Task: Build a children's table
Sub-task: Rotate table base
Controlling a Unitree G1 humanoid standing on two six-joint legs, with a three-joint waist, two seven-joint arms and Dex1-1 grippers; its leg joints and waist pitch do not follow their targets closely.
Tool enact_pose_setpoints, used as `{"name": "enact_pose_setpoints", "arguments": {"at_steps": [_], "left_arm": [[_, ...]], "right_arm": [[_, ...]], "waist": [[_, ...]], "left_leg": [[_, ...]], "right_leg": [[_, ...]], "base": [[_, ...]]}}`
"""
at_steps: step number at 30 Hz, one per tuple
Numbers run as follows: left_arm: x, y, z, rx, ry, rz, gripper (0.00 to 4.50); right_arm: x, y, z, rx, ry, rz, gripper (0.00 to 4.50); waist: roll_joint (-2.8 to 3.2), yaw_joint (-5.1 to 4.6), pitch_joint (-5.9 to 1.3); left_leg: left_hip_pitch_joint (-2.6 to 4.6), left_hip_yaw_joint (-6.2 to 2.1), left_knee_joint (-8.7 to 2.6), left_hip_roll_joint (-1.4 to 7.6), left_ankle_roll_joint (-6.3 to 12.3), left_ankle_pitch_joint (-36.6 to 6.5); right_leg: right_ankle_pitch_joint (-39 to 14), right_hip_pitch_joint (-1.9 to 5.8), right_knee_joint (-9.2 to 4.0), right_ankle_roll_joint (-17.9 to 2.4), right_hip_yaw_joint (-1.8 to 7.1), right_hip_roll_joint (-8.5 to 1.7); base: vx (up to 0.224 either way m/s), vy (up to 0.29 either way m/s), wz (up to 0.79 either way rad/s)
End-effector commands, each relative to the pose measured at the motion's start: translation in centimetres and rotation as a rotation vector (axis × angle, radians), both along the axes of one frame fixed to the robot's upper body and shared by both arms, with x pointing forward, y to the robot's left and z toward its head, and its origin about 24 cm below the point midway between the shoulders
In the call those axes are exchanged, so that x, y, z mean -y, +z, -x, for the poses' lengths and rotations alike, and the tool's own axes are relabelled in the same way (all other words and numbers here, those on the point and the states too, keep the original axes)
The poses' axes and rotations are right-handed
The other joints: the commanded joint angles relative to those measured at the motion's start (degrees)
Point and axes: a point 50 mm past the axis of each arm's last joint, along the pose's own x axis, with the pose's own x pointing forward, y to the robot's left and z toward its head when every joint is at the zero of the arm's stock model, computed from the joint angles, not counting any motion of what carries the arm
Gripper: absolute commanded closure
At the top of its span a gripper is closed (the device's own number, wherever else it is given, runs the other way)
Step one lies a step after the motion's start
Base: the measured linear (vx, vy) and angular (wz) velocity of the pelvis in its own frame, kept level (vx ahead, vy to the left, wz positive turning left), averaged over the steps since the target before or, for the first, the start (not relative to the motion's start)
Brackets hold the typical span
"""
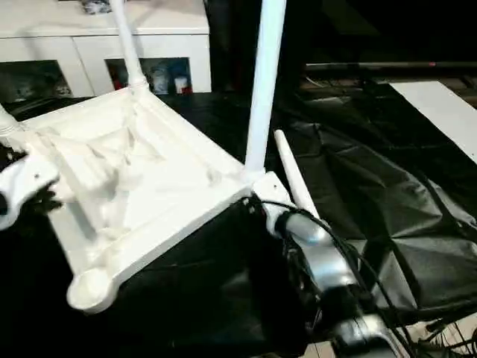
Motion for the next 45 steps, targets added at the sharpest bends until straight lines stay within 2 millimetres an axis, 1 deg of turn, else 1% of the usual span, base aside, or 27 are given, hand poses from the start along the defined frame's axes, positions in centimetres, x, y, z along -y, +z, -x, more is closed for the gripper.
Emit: {"name": "enact_pose_setpoints", "arguments": {"at_steps": [1,2,3,5,6,7,9,10,11,13,14,16,21,23,24,26,28,29,31,32,33,34,36,38,40,43,45], "left_arm": [[0.4,-0.4,0.3,-0.033,-0.026,-0.005,3.4],[0.9,-0.7,0.6,-0.052,-0.05,0.024,3.4],[1.7,-1.2,1.2,-0.094,-0.083,0.066,3.4],[1.9,-1.3,1.5,-0.113,-0.093,0.073,3.4],[2.2,-1.9,2.5,-0.171,-0.119,0.072,3.4],[2.3,-2.1,2.9,-0.191,-0.126,0.076,3.4],[2.3,-2.3,3.1,-0.207,-0.133,0.076,3.4],[2.5,-2.7,3.7,-0.237,-0.139,0.089,3.4],[2.6,-2.7,3.8,-0.245,-0.141,0.092,3.4],[2.6,-2.8,3.9,-0.243,-0.145,0.084,3.4],[2.1,-2.5,3.2,-0.164,-0.101,0.059,3.4],[1.6,-2.0,2.4,-0.083,-0.06,0.039,3.4],[0.2,0.0,1.8,-0.003,0.02,-0.007,3.4],[-0.9,0.5,1.6,0.03,0.092,-0.057,3.4],[-1.4,0.7,1.6,0.038,0.116,-0.08,3.4],[-2.7,0.5,2.2,-0.003,0.146,-0.161,3.4],[-2.9,0.4,2.5,-0.019,0.144,-0.178,3.4],[-3.0,0.1,2.7,-0.04,0.141,-0.183,3.4],[-2.3,-1.6,4.2,-0.173,0.091,-0.139,3.4],[-2.1,-1.8,4.3,-0.185,0.086,-0.133,3.4],[-1.6,-2.5,4.8,-0.232,0.061,-0.102,3.4],[-1.3,-2.7,5.0,-0.249,0.049,-0.091,3.4],[-0.5,-3.5,5.6,-0.289,0.023,-0.061,3.4],[0.0,-4.2,6.1,-0.327,-0.001,-0.041,3.4],[0.6,-4.5,6.4,-0.341,-0.028,-0.013,3.4],[2.2,-4.4,5.9,-0.286,-0.058,0.064,3.4],[4.4,-4.2,5.4,-0.243,-0.111,0.161,3.4]], "right_arm": [[-0.1,0.6,-0.3,0.025,0.004,-0.008,0.67],[-0.1,1.1,-0.2,0.022,-0.003,-0.032,0.67],[0.2,1.9,-0.3,0.027,-0.034,-0.048,0.67],[0.4,2.2,-0.3,0.031,-0.046,-0.049,0.67],[1.0,3.1,0.0,0.018,-0.049,-0.076,0.67],[1.2,3.5,0.1,0.019,-0.045,-0.088,0.67],[1.5,3.8,0.3,0.022,-0.051,-0.087,0.67],[2.2,4.2,0.5,0.02,-0.075,-0.075,0.67],[2.4,4.3,0.6,0.02,-0.081,-0.07,0.67],[2.8,4.6,0.9,0.027,-0.083,-0.064,0.67],[3.2,4.9,1.2,0.035,-0.089,-0.06,0.67],[3.5,5.0,1.4,0.035,-0.093,-0.06,0.67],[3.4,4.4,2.8,-0.022,-0.025,-0.018,0.67],[3.2,4.1,3.4,-0.037,0.037,-0.006,0.67],[3.1,4.1,3.6,-0.035,0.068,-0.013,0.67],[3.2,4.0,4.1,-0.043,0.11,-0.012,0.67],[3.3,3.9,4.1,-0.05,0.109,-0.006,0.67],[3.5,3.9,4.1,-0.052,0.101,-0.001,0.67],[4.9,4.2,3.2,-0.056,-0.019,0.026,0.67],[5.1,4.2,3.1,-0.055,-0.033,0.029,0.67],[5.8,4.5,2.6,-0.046,-0.102,0.046,0.67],[6.2,4.6,2.3,-0.043,-0.137,0.051,0.67],[7.1,5.1,1.8,-0.034,-0.201,0.052,0.67],[7.8,5.5,1.7,-0.036,-0.243,0.055,0.67],[8.3,5.8,1.6,-0.035,-0.263,0.055,0.67],[9.0,5.9,1.6,-0.053,-0.308,0.067,0.67],[10.0,5.3,1.5,-0.105,-0.387,0.117,0.67]], "waist": [[0.78,0.09,-3.62],[0.95,0.14,-3.66],[0.86,0.18,-3.7],[0.9,0.24,-3.76],[0.97,0.13,-3.66],[1.04,0.16,-3.54],[1.03,0.19,-3.46],[1.38,0.17,-3.43],[1.12,0.09,-3.43],[1.07,-0.06,-3.33],[1.16,-0.28,-3.31],[1.06,-0.36,-3.3],[0.96,-0.15,-3.09],[0.97,-0.13,-3.01],[1.2,-0.14,-2.97],[1.01,-0.19,-3.05],[1.03,-0.34,-3.06],[1.11,-0.17,-3.13],[1.24,-0.14,-3.09],[1.21,-0.12,-3.09],[1.3,-0.04,-3.17],[1.33,-0.06,-3.2],[1.34,0.02,-3.22],[1.01,0.12,-3.04],[1.06,0.26,-3.0],[0.91,0.21,-3.0],[1.02,0.22,-3.0]], "left_leg": [[1.26,-0.96,-4.39,2.32,-1.37,-13.85],[1.23,-0.98,-4.36,2.32,-1.23,-13.27],[1.17,-1.01,-4.43,2.49,-1.06,-12.44],[1.2,-0.98,-4.39,2.45,-0.79,-11.57],[1.17,-0.93,-4.4,2.37,-0.74,-11.88],[1.2,-0.99,-4.51,2.43,-0.71,-12.4],[1.46,-0.95,-4.6,2.43,-1.06,-14.33],[1.46,-0.96,-4.57,2.36,-1.32,-14.38],[1.38,-0.98,-4.66,2.35,-1.51,-14.51],[1.25,-1.03,-4.72,2.26,-1.59,-14.67],[1.36,-0.93,-4.6,2.13,-1.71,-15.59],[1.31,-0.93,-4.57,2.06,-1.65,-15.7],[1.57,-1.11,-4.57,2.07,-1.54,-17.52],[1.69,-1.13,-4.52,2.05,-1.57,-18.72],[1.55,-1.28,-4.6,2.06,-1.57,-18.74],[1.53,-1.34,-4.58,2.14,-1.27,-19.1],[1.28,-1.51,-4.78,2.23,-1.12,-18.52],[1.63,-1.38,-4.64,2.27,-1.09,-18.4],[1.61,-1.41,-4.75,2.32,-1.27,-18.32],[1.59,-1.41,-4.81,2.33,-1.28,-18.28],[1.89,-1.31,-4.75,2.35,-1.58,-18.43],[1.75,-1.34,-4.76,2.32,-1.69,-18.24],[1.94,-1.21,-4.7,2.26,-1.9,-18.29],[1.86,-1.1,-4.65,2.13,-1.7,-18.72],[1.85,-1.14,-4.63,2.13,-1.62,-18.7],[1.94,-1.16,-4.63,2.18,-1.68,-18.46],[2.03,-1.1,-4.59,2.09,-1.98,-18.24]], "right_leg": [[-9.9,2.2,-3.84,-12.17,2.58,-4.17],[-9.19,2.22,-3.74,-12.3,2.56,-4.15],[-7.86,2.45,-3.63,-12.37,2.58,-4.17],[-6.66,2.38,-3.48,-12.64,2.51,-4.02],[-6.56,2.39,-3.53,-12.59,2.5,-3.87],[-7.02,2.47,-3.57,-12.35,2.51,-3.86],[-9.8,2.17,-3.86,-11.55,2.54,-3.86],[-9.92,2.11,-3.83,-11.53,2.57,-3.81],[-9.97,2.24,-3.9,-11.35,2.56,-3.77],[-10.27,2.29,-3.94,-11.12,2.54,-3.69],[-11.63,2.14,-4.17,-10.81,2.6,-3.65],[-12.53,2.21,-4.29,-10.55,2.64,-3.68],[-17.76,1.9,-4.77,-9.09,2.66,-3.71],[-19.36,1.69,-4.91,-8.68,2.64,-3.67],[-19.24,1.73,-4.87,-8.59,2.67,-3.74],[-18.73,1.72,-4.93,-8.48,2.68,-3.75],[-17.64,1.91,-4.71,-8.89,2.63,-3.75],[-16.9,1.62,-4.75,-9.33,2.71,-3.74],[-16.52,1.74,-4.67,-10.16,2.77,-3.92],[-16.61,1.75,-4.69,-10.18,2.76,-3.9],[-16.11,1.48,-4.64,-10.67,2.85,-3.9],[-15.64,1.6,-4.54,-10.88,2.84,-3.9],[-14.84,1.49,-4.54,-11.12,2.8,-3.78],[-15.8,1.59,-4.67,-10.74,2.78,-3.71],[-17.4,1.65,-4.81,-10.07,2.79,-3.81],[-18.3,1.68,-4.94,-9.7,2.78,-3.86],[-18.26,1.65,-4.96,-10.08,2.72,-3.74]], "base": [[0.0,0.0,0.0],[0.0,0.0,0.0],[0.0,0.0,0.0],[0.0,0.0,0.0],[0.0,0.0,0.0],[0.0,0.0,0.0],[0.0,0.0,0.0],[0.0,0.0,0.0],[0.0,0.0,0.0],[0.0,0.0,0.0],[0.0,0.0,0.0],[0.0,0.0,0.0],[0.0,0.0,0.0],[0.0,0.0,0.0],[0.0,0.0,0.0],[0.0,0.0,0.0],[0.0,0.0,0.0],[0.0,0.0,0.0],[0.0,0.0,0.0],[0.0,0.0,0.0],[0.0,0.0,0.0],[0.0,0.0,0.0],[0.0,0.0,0.0],[0.0,0.0,0.0],[0.0,0.0,0.0],[0.0,0.0,0.0],[0.0,0.0,0.0]]}}
